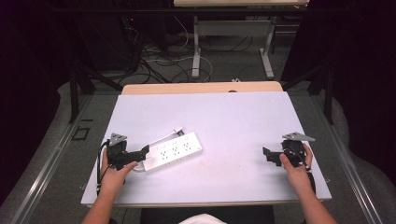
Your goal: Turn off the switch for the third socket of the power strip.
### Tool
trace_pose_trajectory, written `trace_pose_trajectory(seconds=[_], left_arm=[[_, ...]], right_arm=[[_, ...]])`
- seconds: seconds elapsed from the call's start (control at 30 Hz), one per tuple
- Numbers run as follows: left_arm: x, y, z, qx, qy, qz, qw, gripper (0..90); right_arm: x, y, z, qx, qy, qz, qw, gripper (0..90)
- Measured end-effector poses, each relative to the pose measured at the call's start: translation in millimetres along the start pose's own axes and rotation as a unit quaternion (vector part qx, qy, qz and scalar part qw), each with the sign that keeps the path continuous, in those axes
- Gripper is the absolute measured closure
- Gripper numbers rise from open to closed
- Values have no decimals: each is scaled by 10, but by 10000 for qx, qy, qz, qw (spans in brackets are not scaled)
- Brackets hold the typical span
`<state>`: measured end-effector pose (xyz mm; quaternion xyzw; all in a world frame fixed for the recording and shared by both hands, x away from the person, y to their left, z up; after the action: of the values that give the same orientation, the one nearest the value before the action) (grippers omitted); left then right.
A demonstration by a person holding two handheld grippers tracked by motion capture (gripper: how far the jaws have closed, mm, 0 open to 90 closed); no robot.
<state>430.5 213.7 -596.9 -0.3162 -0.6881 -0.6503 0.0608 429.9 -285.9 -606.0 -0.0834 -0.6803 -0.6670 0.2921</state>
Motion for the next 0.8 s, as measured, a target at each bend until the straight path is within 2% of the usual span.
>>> trace_pose_trajectory(seconds=[0.53,0.8], left_arm=[[29,27,-11,30,22,-48,10000,27],[42,46,-62,-62,8,-62,10000,31]], right_arm=[[-21,-31,141,126,158,49,9998,0],[-17,-32,151,152,178,39,9997,0]])
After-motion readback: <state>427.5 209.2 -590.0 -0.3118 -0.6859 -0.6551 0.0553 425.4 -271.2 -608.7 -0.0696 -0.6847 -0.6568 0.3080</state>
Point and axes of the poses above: each handheld gripper's, and its own axes: x roughly backward along the jaws, y roughly out of its top, z roughly to its left, the point moved 10 cm from there along -x, roughly forward along the jaws, and after that the axes turned 6 degrees about -z, right-handed, at the moved point
